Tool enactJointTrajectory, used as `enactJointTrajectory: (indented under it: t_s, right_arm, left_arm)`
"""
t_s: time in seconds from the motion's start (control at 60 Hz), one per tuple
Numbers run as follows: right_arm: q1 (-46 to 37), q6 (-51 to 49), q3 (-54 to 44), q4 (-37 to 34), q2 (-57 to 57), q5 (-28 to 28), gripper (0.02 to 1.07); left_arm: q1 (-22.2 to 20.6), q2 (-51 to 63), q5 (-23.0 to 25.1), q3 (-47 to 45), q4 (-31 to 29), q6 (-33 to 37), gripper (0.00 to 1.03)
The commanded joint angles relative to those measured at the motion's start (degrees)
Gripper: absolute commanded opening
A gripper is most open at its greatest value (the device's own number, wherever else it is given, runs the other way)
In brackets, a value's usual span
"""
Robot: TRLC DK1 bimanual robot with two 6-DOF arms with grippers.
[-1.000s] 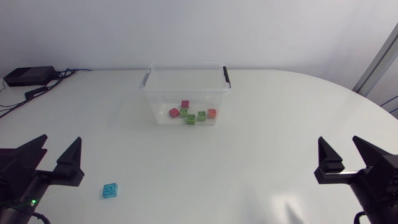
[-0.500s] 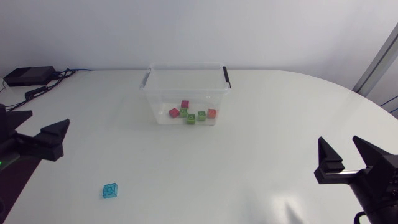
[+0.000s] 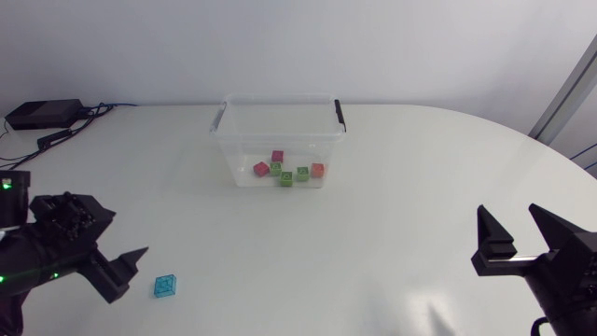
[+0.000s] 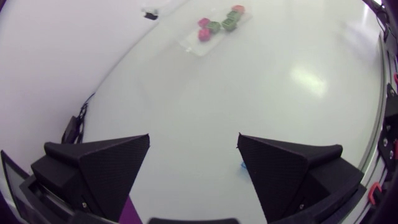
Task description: Place the duplo bricks in the container
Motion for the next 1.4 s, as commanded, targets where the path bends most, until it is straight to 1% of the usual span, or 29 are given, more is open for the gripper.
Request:
enactJointTrajectory:
  t_s: [0.0,0.167,0.283,0.333,0.383,0.5,0.633,0.767,0.833,1.05,1.167,1.283,1.317,1.35,1.367,1.383]
  right_arm:
    - [-0.2,-1.2,-1.2,0.4,-0.5,-0.3,1.02]
    - [-0.2,-1.2,-1.2,0.4,-0.5,-0.3,1.02]
    - [-0.2,-1.2,-1.2,0.4,-0.5,-0.3,1.02]
    - [-0.2,-1.2,-1.2,0.4,-0.5,-0.3,1.02]
    - [-0.2,-1.2,-1.2,0.4,-0.5,-0.3,1.02]
    - [-0.2,-1.2,-1.2,0.4,-0.5,-0.3,1.02]
    - [-0.2,-1.2,-1.2,0.4,-0.5,-0.3,1.02]
    - [-0.2,-1.2,-1.2,0.4,-0.5,-0.3,1.02]
    - [-0.2,-1.2,-1.2,0.4,-0.5,-0.3,1.02]
    - [-0.2,-1.2,-1.2,0.4,-0.5,-0.3,1.02]
    - [-0.2,-1.2,-1.2,0.4,-0.5,-0.3,1.02]
    - [-0.2,-1.2,-1.2,0.4,-0.5,-0.3,1.02]
    - [-0.2,-1.2,-1.2,0.4,-0.5,-0.3,1.02]
    - [-0.2,-1.2,-1.2,0.4,-0.5,-0.3,1.02]
    - [-0.2,-1.2,-1.2,0.4,-0.5,-0.3,1.02]
    - [-0.2,-1.2,-1.2,0.4,-0.5,-0.3,1.02]
  left_arm:
    - [-0.3,3.6,2.4,-1.9,-0.8,3.0,0.99]
    - [0.4,17.0,2.7,0.6,-2.5,2.2,0.99]
    - [1.8,29.4,2.7,6.2,-9.0,1.8,0.99]
    - [2.6,32.0,2.4,7.5,-9.8,1.3,0.99]
    - [3.0,31.6,2.2,7.4,-9.4,1.6,0.99]
    - [2.3,27.6,2.3,5.8,-8.4,3.8,0.99]
    - [-0.7,27.6,2.4,4.6,-7.7,6.4,0.99]
    - [-4.9,29.7,2.4,3.8,-7.7,5.8,0.99]
    - [-6.2,30.2,2.4,3.0,-7.4,5.7,0.99]
    - [-6.1,34.1,2.4,1.9,-6.8,7.9,0.99]
    - [-3.9,37.7,2.2,3.1,-3.7,8.6,0.99]
    - [-3.7,41.7,1.9,4.1,-1.6,8.1,0.99]
    - [-3.8,42.8,1.9,4.2,-0.9,7.9,0.97]
    - [-3.8,44.1,1.9,4.5,-0.1,7.5,0.89]
    - [-3.8,44.3,1.9,4.5,0.1,7.4,0.87]
    - [-3.8,44.8,1.9,4.6,0.4,7.2,0.81]
